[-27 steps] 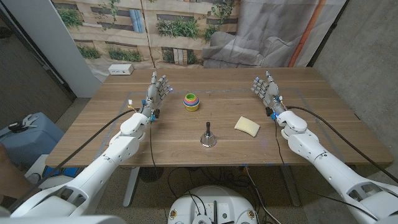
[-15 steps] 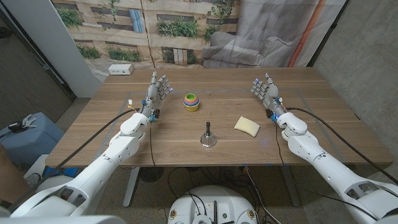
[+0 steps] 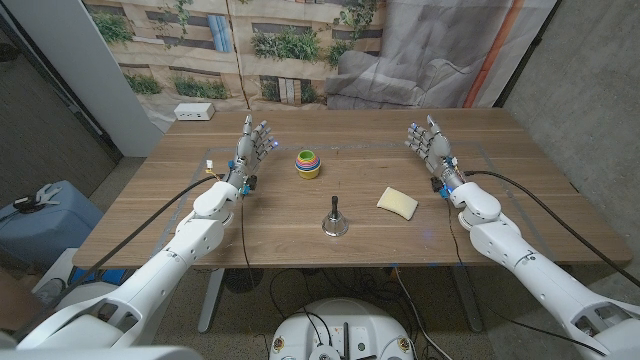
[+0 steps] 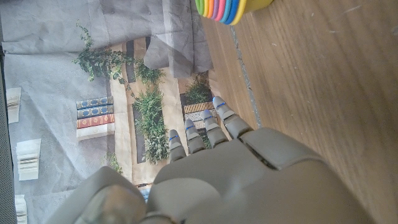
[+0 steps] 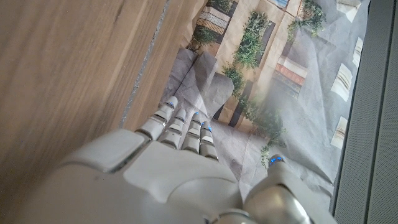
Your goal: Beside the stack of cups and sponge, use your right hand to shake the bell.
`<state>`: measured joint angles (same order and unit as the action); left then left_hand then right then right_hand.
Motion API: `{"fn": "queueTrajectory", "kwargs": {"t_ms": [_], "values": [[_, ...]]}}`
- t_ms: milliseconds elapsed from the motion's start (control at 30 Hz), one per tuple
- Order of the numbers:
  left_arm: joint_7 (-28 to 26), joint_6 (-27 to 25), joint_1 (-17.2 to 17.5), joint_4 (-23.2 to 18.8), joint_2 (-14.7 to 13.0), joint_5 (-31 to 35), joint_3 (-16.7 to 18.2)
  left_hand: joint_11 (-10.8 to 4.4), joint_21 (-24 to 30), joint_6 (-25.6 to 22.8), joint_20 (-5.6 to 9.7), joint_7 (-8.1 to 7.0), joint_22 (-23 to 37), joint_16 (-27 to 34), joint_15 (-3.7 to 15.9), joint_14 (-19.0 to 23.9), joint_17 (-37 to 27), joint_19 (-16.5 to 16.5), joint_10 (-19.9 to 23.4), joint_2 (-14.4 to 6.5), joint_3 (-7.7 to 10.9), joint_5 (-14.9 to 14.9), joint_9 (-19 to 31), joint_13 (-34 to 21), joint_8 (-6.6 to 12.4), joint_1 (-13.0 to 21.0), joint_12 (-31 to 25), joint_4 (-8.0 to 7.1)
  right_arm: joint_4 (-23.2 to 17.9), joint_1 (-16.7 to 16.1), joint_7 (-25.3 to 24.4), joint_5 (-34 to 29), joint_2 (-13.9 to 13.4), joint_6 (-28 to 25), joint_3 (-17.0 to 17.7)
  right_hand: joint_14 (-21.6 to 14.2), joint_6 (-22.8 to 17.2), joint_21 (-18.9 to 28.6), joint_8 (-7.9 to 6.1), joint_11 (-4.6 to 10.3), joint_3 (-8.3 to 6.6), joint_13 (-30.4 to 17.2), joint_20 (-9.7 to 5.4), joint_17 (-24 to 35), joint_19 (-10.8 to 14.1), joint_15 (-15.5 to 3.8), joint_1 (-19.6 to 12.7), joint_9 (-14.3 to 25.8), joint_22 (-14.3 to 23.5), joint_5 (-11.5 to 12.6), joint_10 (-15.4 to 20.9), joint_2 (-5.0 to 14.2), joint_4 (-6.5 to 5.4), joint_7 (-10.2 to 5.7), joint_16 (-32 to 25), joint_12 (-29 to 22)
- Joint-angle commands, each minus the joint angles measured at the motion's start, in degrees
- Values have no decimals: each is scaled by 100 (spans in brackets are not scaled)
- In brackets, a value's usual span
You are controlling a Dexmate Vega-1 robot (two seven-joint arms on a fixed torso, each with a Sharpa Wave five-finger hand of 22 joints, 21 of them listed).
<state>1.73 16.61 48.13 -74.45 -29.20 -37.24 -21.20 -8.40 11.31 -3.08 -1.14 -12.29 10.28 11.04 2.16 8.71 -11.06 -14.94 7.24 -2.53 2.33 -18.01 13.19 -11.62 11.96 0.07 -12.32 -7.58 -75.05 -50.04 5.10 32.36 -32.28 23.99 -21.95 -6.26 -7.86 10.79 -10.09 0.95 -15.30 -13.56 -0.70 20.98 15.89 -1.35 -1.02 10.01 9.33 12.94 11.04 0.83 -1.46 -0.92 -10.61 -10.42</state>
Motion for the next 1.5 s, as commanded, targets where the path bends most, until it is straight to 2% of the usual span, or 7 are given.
{"fn": "queueTrajectory", "kwargs": {"t_ms": [33,100,400,600,733,933,1500], "values": [[-1,2,-1,0,1,1,-1,-56,39,-7,-4,-44,30,33,556,62,-25,-42,-2,-50,2,-36,23,-29,32,8,-33,-37,-89,-190,92,-623,-283,721,-73,30,29,-22,-27,9,-4,8,15,-30,-28,-4,-140,18,17,33,-71,-53,75,-5,-4,8],[-1,2,-1,0,1,1,-1,-60,39,-6,-4,-44,30,32,554,62,-25,-41,-3,-50,2,-36,23,-29,32,8,-33,-37,60,-137,225,-725,-291,973,-114,26,38,-20,-33,19,-10,21,12,-48,-21,6,-183,19,16,37,-101,-72,113,-1,-10,11],[-2,1,-1,-1,2,1,-2,-56,38,-7,-5,-44,30,32,554,60,-25,-40,-3,-50,2,-36,23,-29,32,8,-33,-37,-143,-294,31,-1361,-613,1396,-64,87,137,-29,-42,45,-55,77,-10,-139,-42,-11,-404,27,16,54,-179,-137,307,-71,-10,0],[-3,1,0,-4,1,1,-2,-54,38,-7,-5,-44,30,32,555,61,-25,-40,-4,-50,2,-36,23,-29,32,8,-32,-37,-341,-513,-279,-1822,-780,1656,52,103,173,-34,-48,53,-71,96,-5,-174,-60,-17,-494,29,16,52,-192,-173,391,-82,-14,-11],[-3,0,1,-5,0,1,-1,-55,39,-7,-8,-44,30,31,556,59,-25,-41,-1,-50,2,-36,23,-29,32,8,-33,-37,-390,-709,-651,-2256,-793,1922,179,-22,204,-3,-76,60,-115,132,12,-258,17,-39,-713,36,17,35,-53,-244,589,-130,-76,-82],[-3,0,1,-5,1,1,-1,-52,38,-8,-7,-44,30,31,555,59,-25,-41,3,-50,2,-36,23,-29,32,8,-35,-37,-560,-969,-936,-2712,-886,2027,289,-50,228,4,-83,64,-139,144,22,-295,52,-52,-818,40,18,22,-21,-269,680,-162,-87,-95],[-3,1,0,-4,1,1,-2,-51,38,-9,-7,-44,30,31,553,58,-25,-40,-2,-51,2,-36,23,-29,33,8,-33,-38,-750,-1110,-769,-3279,-1080,2426,177,98,582,-23,-33,113,-223,169,59,-419,3,-29,-1186,57,22,-29,-118,-355,971,-167,-46,-66]]}}
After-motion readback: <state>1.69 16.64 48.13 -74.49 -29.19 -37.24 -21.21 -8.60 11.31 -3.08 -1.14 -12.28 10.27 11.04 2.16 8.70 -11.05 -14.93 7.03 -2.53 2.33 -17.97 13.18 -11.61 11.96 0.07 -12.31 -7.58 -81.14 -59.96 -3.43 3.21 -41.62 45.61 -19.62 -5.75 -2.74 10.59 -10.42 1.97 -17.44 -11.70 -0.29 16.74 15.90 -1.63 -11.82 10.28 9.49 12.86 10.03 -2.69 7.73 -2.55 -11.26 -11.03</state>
